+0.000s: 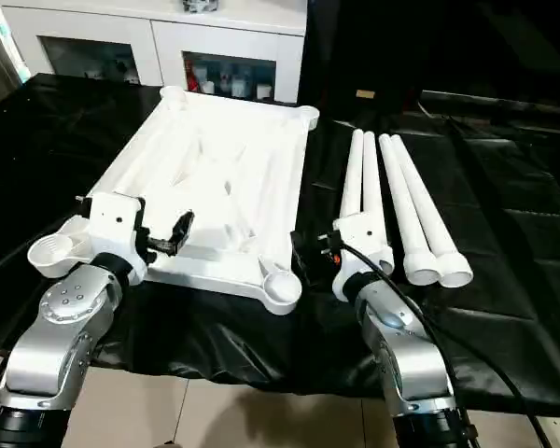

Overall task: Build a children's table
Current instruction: Move to table

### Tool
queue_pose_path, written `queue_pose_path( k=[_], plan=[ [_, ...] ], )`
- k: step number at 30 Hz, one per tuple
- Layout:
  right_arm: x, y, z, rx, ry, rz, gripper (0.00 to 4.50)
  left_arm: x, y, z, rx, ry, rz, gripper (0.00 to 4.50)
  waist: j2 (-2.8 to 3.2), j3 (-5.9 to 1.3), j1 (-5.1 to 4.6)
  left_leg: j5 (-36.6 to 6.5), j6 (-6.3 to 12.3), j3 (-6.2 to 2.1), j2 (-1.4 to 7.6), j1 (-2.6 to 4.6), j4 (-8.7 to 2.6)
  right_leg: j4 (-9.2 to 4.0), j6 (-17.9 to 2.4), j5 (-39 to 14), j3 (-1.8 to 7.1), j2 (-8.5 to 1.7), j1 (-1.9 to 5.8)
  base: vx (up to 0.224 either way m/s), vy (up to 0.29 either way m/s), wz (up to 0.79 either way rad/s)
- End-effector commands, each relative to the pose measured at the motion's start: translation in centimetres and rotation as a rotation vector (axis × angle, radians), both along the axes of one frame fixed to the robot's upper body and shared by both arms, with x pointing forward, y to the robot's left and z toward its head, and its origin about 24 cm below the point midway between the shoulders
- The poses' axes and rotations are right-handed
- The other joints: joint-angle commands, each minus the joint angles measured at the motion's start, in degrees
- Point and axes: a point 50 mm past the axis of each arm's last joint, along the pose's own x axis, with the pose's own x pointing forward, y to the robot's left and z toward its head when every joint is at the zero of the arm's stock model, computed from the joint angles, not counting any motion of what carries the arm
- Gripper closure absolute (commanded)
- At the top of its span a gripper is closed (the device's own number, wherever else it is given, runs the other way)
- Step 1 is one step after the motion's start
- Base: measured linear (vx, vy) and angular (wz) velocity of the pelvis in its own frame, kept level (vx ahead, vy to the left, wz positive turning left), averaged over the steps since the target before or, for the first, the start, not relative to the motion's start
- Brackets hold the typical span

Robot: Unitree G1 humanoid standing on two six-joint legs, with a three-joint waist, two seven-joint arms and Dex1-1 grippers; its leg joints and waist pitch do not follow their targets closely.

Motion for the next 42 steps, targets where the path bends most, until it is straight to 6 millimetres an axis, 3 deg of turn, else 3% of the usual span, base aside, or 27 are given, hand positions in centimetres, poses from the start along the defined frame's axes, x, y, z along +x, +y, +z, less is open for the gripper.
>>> queue_pose_path(
  k=[1,2,4,5,6,7,8,9,10,12,13,14,17,23,30,39,42],
  plan=[
    [-0.12,-0.15,-0.17,-0.018,0.012,-0.005,0.0,-0.19,0.02,0.07,0.003,0.005,0.0,0.02,0.37,-4.14,0.13,3.19,9.66,0.18,-0.5,0.44,-2.45,-1.45,-8.46,16.67,0.7,-0.54,3.7,0.0,0.0,0.0],
    [-0.14,-0.14,-0.18,-0.018,0.012,-0.005,0.0,-0.19,0.03,0.06,0.003,0.005,0.0,0.02,0.39,-4.12,0.16,4.6,9.7,0.12,-0.46,0.25,-2.27,-1.23,-8.55,17.65,0.73,-0.68,3.51,0.0,0.0,0.0],
    [-0.15,-0.14,-0.19,-0.018,0.012,-0.005,0.0,-0.19,0.03,0.04,0.004,0.005,0.0,0.02,0.56,-4.39,0.22,11.24,9.81,-0.33,0.07,0.12,-1.4,-0.01,-9.04,22.97,0.71,-1.19,2.28,0.0,0.0,0.0],
    [-0.15,-0.13,-0.19,-0.018,0.012,-0.004,0.0,-0.19,0.03,0.04,0.004,0.004,0.0,0.02,0.26,-4.43,0.26,16.33,9.07,-0.51,0.23,-0.59,-0.66,0.77,-9.03,27.96,0.97,-1.57,1.77,0.0,0.0,0.0],
    [-0.15,-0.13,-0.19,-0.018,0.012,-0.004,0.0,-0.19,0.03,0.04,0.004,0.004,0.0,0.02,0.21,-4.55,0.45,18.24,8.12,-0.54,0.3,-0.87,-0.4,1.15,-8.87,30.62,1.14,-1.8,1.59,0.0,0.0,0.0],
    [-0.17,-0.11,-0.19,-0.016,0.012,-0.004,0.0,-0.18,0.03,0.02,0.007,0.003,0.002,0.02,-0.04,-4.8,0.82,23.03,5.04,-0.65,0.39,-1.29,0.21,2.27,-7.78,39.69,1.37,-1.9,0.72,-0.066,-0.005,-0.02],
    [-0.18,-0.11,-0.19,-0.011,0.012,-0.004,0.0,-0.19,0.01,-0.06,0.019,0.006,0.003,0.02,0.0,-4.86,0.91,23.51,3.85,-0.68,0.38,-1.44,0.29,2.59,-7.39,41.57,1.31,-1.82,0.57,-0.122,-0.009,-0.03],
    [-0.19,-0.1,-0.2,-0.008,0.012,-0.005,0.0,-0.19,0.0,-0.12,0.027,0.007,0.003,0.02,0.06,-4.36,1.03,19.0,1.56,-0.49,0.59,-1.51,-0.04,2.2,-6.9,39.3,1.22,-2.03,-0.24,-0.092,-0.007,-0.02],
    [-0.18,-0.14,-0.19,-0.001,0.013,-0.008,0.0,-0.2,0.02,-0.17,0.033,0.008,0.002,0.02,0.22,-3.83,1.02,10.13,-0.66,-0.39,1.0,-1.3,-0.93,1.25,-7.0,31.11,1.09,-2.52,-0.62,-0.114,-0.023,-0.02],
    [-0.18,-0.17,-0.19,0.002,0.014,-0.009,0.0,-0.21,0.02,-0.16,0.033,0.007,0.001,0.02,0.39,-3.16,0.8,-0.06,-2.6,-0.37,1.45,-0.9,-1.93,0.11,-7.38,18.97,1.14,-3.03,-0.91,-0.088,-0.024,-0.01],
    [-0.18,-0.17,-0.19,0.004,0.014,-0.011,0.0,-0.22,0.03,-0.14,0.033,0.005,0.0,0.02,0.43,-2.5,0.54,-9.25,-4.28,-0.24,1.88,-0.37,-2.86,-1.1,-7.71,4.36,1.46,-3.52,-1.37,-0.121,-0.018,0.01],
    [-0.18,-0.17,-0.2,0.004,0.015,-0.011,0.0,-0.23,0.03,-0.13,0.034,0.004,-0.001,0.02,0.46,-2.26,0.46,-12.19,-4.5,-0.24,1.96,-0.29,-3.22,-1.69,-7.53,-2.38,1.59,-3.71,-1.59,-0.121,-0.018,0.01],
    [-0.17,-0.17,-0.2,0.005,0.015,-0.012,0.0,-0.23,0.05,-0.12,0.034,0.004,-0.001,0.02,0.36,-1.85,0.39,-15.99,-4.8,-0.28,1.82,-0.21,-3.77,-2.84,-6.24,-13.26,1.77,-3.94,-2.14,-0.114,-0.014,-0.02],
    [-0.15,-0.22,-0.24,0.008,0.018,-0.016,0.0,-0.3,0.03,-0.1,0.037,0.002,-0.004,0.02,-0.02,-2.12,0.16,-14.04,-4.31,-0.17,1.57,-0.69,-3.84,-3.33,-5.34,-15.17,1.8,-3.88,-2.77,-0.054,-0.007,-0.03],
    [-0.21,-0.21,-0.35,0.012,0.025,-0.017,0.0,-0.47,0.02,-0.18,0.035,0.007,-0.005,0.02,0.23,-2.52,0.13,-11.03,-3.82,-0.15,1.58,-1.09,-3.83,-2.67,-6.49,-8.22,1.6,-3.55,-2.84,0.0,0.0,0.0],
    [-0.25,-0.36,-0.39,0.024,0.026,-0.028,0.0,-0.43,0.31,-0.42,0.051,0.021,0.03,0.02,0.19,-3.74,0.26,0.14,-2.13,-0.04,1.28,-1.62,-2.61,-0.64,-8.38,14.54,1.41,-3.01,-1.88,0.0,0.0,0.0],
    [-0.19,-0.6,-0.18,0.042,0.012,-0.048,0.0,-0.34,0.45,-0.38,0.06,0.009,0.031,0.02,0.26,-3.42,0.22,-1.01,-2.0,0.06,1.31,-1.65,-2.75,-0.79,-8.42,14.75,1.32,-2.98,-2.12,0.0,0.0,0.0]
  ],
)
